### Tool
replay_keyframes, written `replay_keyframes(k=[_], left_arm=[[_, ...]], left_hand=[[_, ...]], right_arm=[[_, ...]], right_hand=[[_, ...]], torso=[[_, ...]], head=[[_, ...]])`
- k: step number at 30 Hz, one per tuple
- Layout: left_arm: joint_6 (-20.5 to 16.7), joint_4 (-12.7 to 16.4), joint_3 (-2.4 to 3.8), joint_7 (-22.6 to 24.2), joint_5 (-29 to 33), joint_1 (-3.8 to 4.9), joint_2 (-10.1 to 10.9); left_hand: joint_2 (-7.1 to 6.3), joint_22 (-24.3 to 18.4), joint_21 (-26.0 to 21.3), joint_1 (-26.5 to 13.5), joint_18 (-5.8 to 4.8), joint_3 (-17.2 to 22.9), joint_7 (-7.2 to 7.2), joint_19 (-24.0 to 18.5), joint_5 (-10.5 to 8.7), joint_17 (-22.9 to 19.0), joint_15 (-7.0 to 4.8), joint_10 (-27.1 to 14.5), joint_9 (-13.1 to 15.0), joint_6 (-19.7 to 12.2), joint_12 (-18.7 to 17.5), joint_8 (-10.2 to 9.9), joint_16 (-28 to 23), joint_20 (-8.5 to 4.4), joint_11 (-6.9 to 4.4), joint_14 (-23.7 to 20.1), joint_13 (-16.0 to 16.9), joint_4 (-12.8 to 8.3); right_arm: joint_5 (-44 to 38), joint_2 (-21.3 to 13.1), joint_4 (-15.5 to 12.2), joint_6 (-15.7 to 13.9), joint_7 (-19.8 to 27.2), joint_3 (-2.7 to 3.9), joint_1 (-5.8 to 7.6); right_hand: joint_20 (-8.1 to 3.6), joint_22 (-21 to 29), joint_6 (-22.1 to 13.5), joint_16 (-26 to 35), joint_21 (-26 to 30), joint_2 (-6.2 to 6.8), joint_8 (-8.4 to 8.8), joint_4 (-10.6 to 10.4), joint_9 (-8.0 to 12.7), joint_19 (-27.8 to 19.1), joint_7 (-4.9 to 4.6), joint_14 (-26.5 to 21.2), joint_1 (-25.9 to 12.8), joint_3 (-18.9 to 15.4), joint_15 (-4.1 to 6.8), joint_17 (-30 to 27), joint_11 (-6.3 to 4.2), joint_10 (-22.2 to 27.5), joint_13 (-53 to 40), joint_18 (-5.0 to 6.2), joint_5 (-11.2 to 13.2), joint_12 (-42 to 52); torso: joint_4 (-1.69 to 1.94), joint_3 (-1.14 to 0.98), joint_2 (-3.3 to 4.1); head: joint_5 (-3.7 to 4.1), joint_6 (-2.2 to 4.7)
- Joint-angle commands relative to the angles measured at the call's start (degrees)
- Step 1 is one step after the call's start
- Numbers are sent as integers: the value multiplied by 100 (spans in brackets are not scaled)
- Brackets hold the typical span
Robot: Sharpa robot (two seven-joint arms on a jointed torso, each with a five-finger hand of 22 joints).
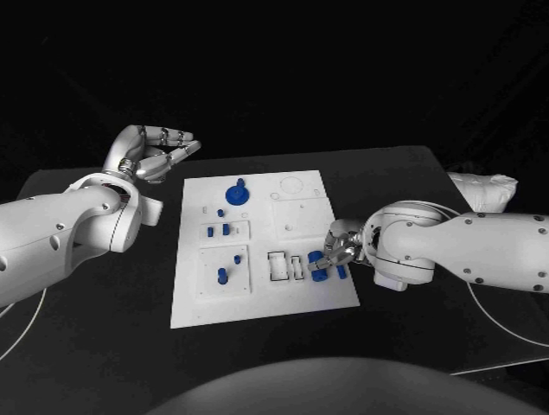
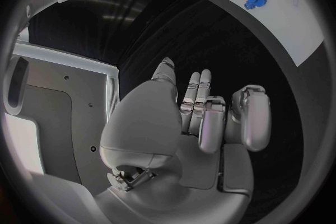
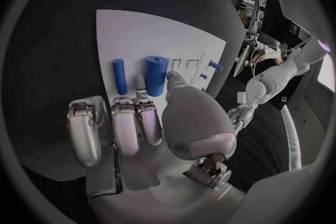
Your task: Assemble the parts on the task board
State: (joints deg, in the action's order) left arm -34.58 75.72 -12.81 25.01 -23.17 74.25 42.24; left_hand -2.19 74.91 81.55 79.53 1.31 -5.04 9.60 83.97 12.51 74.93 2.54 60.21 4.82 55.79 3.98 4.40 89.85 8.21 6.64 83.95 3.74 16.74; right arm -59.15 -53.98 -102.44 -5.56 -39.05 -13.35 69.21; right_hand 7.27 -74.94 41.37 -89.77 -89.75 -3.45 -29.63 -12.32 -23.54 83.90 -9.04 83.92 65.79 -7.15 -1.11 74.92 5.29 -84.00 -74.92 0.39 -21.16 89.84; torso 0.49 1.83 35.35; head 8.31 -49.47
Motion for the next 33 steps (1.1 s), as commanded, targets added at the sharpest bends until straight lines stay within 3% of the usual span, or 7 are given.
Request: replay_keyframes(k=[1,10,15,19,25,29,33], left_arm=[[95,22,4,55,8,4,-1],[92,33,4,52,8,4,14],[96,44,4,50,8,4,19],[99,51,4,46,8,5,24],[100,53,4,41,8,5,28],[106,58,4,42,8,5,27],[107,61,4,41,8,5,27]], left_hand=[[32,1247,-19,9,69,2,2,81,-4,1507,16,-25,-9,25,-22,-29,15,20,6,605,-7,4],[32,1247,-19,9,69,2,2,81,-4,1507,16,-25,-9,25,-22,-29,15,20,6,605,-7,4],[32,1247,-19,9,69,2,2,81,-4,1507,16,-25,-9,25,-22,-29,15,20,6,605,-7,4],[32,1247,-19,9,69,2,2,81,-4,1507,16,-25,-9,25,-22,-29,15,20,6,605,-7,4],[32,1247,-19,9,69,2,2,81,-4,1507,16,-25,-9,25,-22,-29,15,20,6,605,-7,4],[32,1247,-19,9,69,2,2,81,-4,1507,16,-25,-9,25,-22,-29,15,20,6,605,-7,4],[32,1247,-19,9,69,2,2,81,-4,1507,16,-25,-9,25,-22,-29,15,20,6,605,-7,4]], right_arm=[[61,63,61,148,-94,-17,-38],[126,233,233,157,-175,-16,-90],[136,312,271,128,-207,-16,-136],[130,328,271,90,-212,-16,-152],[124,334,273,54,-224,-16,-162],[120,339,264,69,-236,-16,-165],[112,362,266,117,-261,-16,-167]], right_hand=[[-42,-1506,-29,-23,-25,-26,40,15,5,610,2,608,82,69,37,1508,-32,-600,-1508,-39,42,16],[-69,-1506,84,-23,-25,-201,81,244,-52,610,50,608,342,460,74,1508,-72,-600,-1508,-39,-221,16],[-86,-1506,121,-23,-25,-139,178,389,-56,610,59,608,421,711,87,1508,-83,-600,-1508,-39,-521,16],[-88,-1506,121,-23,-25,-98,225,451,-56,610,51,608,445,820,86,1508,-79,-600,-1508,-39,-557,16],[-78,-1506,131,-23,-25,11,313,471,-56,610,27,608,336,928,71,1508,-59,-600,-1508,-39,-386,16],[-59,-1506,118,-23,-25,100,419,463,-31,610,-7,608,205,968,44,1508,-28,-600,-1508,-39,78,16],[-46,-1506,111,-23,-25,143,494,466,-3,610,-25,608,137,984,30,1508,-12,-600,-1508,-39,210,16]], torso=[[5,2,1],[-3,4,-1],[4,-1,6],[1,1,0],[2,2,0],[4,1,-2],[6,3,-2]], head=[[8,14],[12,8],[17,11],[18,2],[13,5],[3,-23],[16,-29]])
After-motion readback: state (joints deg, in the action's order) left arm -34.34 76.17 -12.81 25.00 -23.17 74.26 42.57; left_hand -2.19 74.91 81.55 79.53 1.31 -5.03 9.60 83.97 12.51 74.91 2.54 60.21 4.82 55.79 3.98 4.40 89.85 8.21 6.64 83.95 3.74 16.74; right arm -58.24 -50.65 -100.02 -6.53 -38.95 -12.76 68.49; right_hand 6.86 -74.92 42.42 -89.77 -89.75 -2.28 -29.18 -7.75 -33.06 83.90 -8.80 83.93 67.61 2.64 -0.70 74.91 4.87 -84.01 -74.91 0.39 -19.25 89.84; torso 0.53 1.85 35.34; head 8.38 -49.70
